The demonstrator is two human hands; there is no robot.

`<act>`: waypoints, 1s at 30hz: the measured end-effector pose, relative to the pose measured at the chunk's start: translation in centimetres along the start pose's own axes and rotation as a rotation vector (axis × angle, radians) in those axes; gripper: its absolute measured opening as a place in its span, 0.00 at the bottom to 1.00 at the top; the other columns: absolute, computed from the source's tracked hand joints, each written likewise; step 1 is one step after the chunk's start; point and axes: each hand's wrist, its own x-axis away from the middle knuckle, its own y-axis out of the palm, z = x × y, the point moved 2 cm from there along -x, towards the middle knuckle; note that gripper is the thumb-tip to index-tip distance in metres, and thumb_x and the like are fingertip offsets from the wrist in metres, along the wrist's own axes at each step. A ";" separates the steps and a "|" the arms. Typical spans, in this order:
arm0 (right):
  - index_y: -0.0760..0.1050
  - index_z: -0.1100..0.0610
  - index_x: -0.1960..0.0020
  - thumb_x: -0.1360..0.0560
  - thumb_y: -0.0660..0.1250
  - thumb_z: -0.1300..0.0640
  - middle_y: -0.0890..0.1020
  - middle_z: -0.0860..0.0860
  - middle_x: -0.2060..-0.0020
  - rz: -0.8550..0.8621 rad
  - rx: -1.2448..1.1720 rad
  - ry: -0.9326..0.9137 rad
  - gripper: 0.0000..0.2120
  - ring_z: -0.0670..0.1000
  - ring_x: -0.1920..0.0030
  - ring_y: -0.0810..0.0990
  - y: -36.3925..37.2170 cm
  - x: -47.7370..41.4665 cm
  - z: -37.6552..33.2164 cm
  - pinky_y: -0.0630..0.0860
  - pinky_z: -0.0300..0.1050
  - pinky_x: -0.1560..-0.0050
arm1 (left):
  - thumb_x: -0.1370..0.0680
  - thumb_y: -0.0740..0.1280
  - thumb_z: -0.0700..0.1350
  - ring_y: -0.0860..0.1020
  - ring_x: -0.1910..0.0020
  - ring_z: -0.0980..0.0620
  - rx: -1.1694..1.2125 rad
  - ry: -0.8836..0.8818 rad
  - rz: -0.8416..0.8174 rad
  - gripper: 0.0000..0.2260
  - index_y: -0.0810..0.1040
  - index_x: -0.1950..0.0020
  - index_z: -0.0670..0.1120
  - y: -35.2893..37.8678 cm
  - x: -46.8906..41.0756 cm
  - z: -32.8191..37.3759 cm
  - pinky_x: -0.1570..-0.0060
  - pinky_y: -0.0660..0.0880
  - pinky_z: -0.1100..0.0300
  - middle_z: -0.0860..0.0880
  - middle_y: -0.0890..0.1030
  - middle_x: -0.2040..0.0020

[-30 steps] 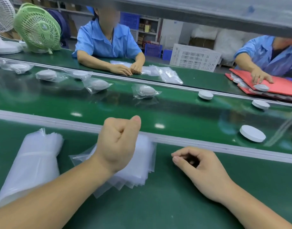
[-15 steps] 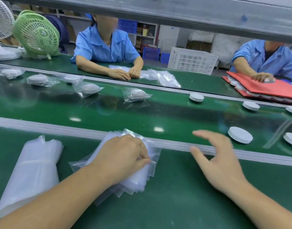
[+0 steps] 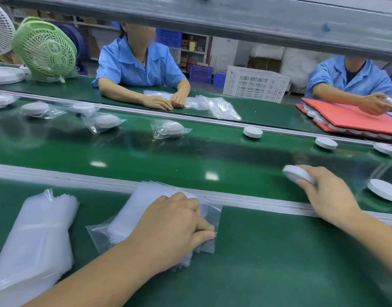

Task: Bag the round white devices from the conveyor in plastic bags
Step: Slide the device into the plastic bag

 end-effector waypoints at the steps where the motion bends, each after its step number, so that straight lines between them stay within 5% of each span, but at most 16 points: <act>1: 0.77 0.46 0.31 0.19 0.68 0.54 0.79 0.49 0.43 0.019 -0.069 -0.098 0.17 0.54 0.51 0.78 0.1 1.1 -1.8 0.70 0.46 0.48 | 0.21 0.55 0.67 0.68 0.51 0.57 -0.002 0.000 0.020 0.16 0.80 0.44 0.66 0.1 0.0 0.0 0.49 0.68 0.59 0.59 0.75 0.55; 4: 0.80 0.47 0.35 0.26 0.73 0.63 0.78 0.48 0.44 0.146 0.027 -0.458 0.21 0.55 0.55 0.78 0.5 5.3 -6.9 0.69 0.46 0.50 | 0.21 0.58 0.65 0.71 0.52 0.60 0.072 -0.064 0.084 0.14 0.82 0.47 0.65 0.3 0.1 -0.5 0.50 0.69 0.62 0.62 0.76 0.55; 7: 0.82 0.49 0.38 0.28 0.74 0.69 0.83 0.51 0.42 0.207 0.090 -0.709 0.24 0.58 0.47 0.81 1.0 8.5 -10.1 0.72 0.49 0.48 | 0.24 0.62 0.65 0.75 0.52 0.63 0.335 -0.183 0.168 0.09 0.80 0.50 0.68 0.1 -0.1 -0.8 0.53 0.73 0.63 0.65 0.78 0.54; 10: 0.85 0.51 0.40 0.24 0.71 0.64 0.84 0.49 0.42 0.220 0.017 -0.807 0.15 0.52 0.42 0.83 0.9 9.6 -11.6 0.76 0.49 0.47 | 0.26 0.65 0.65 0.78 0.53 0.64 0.550 -0.238 0.207 0.08 0.82 0.51 0.69 0.1 -0.3 -0.5 0.54 0.75 0.61 0.66 0.80 0.53; 13: 0.85 0.49 0.43 0.21 0.69 0.53 0.84 0.40 0.42 0.205 -0.267 -0.716 0.09 0.44 0.42 0.83 0.6 9.9 -12.8 0.77 0.44 0.43 | 0.27 0.72 0.62 0.80 0.48 0.65 0.806 -0.149 0.125 0.09 0.85 0.48 0.64 -0.1 -0.2 0.3 0.46 0.78 0.62 0.66 0.83 0.50; 16: 0.83 0.43 0.46 0.28 0.73 0.44 0.85 0.33 0.47 0.180 -0.630 -0.408 0.11 0.37 0.43 0.82 0.3 10.1 -14.1 0.74 0.30 0.42 | 0.34 0.80 0.61 0.80 0.45 0.66 0.900 -0.054 0.034 0.25 0.79 0.39 0.67 -0.4 0.2 1.2 0.47 0.77 0.67 0.67 0.82 0.44; 21: 0.85 0.36 0.47 0.35 0.76 0.30 0.81 0.37 0.36 -0.126 -1.027 -0.214 0.19 0.42 0.30 0.75 0.5 8.8 -16.1 0.74 0.45 0.34 | 0.26 0.75 0.51 0.80 0.41 0.59 0.764 0.037 0.601 0.12 0.81 0.44 0.59 -0.9 0.3 2.3 0.44 0.73 0.71 0.63 0.82 0.43; 23: 0.86 0.37 0.47 0.37 0.78 0.32 0.86 0.40 0.47 -0.243 -1.059 -0.247 0.20 0.40 0.45 0.84 0.5 8.0 -17.0 0.79 0.38 0.45 | 0.25 0.72 0.52 0.81 0.42 0.55 0.923 -0.046 0.653 0.07 0.81 0.47 0.59 -0.8 0.1 2.0 0.44 0.76 0.65 0.59 0.83 0.45; 25: 0.86 0.37 0.54 0.35 0.79 0.38 0.87 0.40 0.59 -0.107 -0.938 -0.257 0.10 0.40 0.59 0.84 0.5 6.6 -17.6 0.76 0.29 0.56 | 0.24 0.70 0.52 0.81 0.42 0.55 0.972 -0.073 0.651 0.08 0.80 0.44 0.60 -1.0 -0.1 1.4 0.44 0.76 0.64 0.58 0.83 0.45; 28: 0.85 0.35 0.57 0.31 0.81 0.50 0.85 0.36 0.62 0.129 -0.750 -0.224 0.09 0.43 0.60 0.81 1.1 2.9 -17.0 0.72 0.29 0.59 | 0.24 0.69 0.55 0.74 0.36 0.57 0.594 -0.067 0.612 0.16 0.72 0.38 0.62 -1.2 0.0 0.6 0.40 0.68 0.68 0.63 0.74 0.39; 30: 0.84 0.36 0.57 0.29 0.80 0.52 0.85 0.35 0.62 0.154 -0.723 -0.125 0.10 0.40 0.62 0.79 2.0 -1.0 -16.1 0.72 0.30 0.60 | 0.26 0.68 0.57 0.72 0.40 0.59 0.337 -0.033 0.504 0.13 0.72 0.43 0.61 -0.9 0.0 0.2 0.42 0.69 0.63 0.65 0.72 0.44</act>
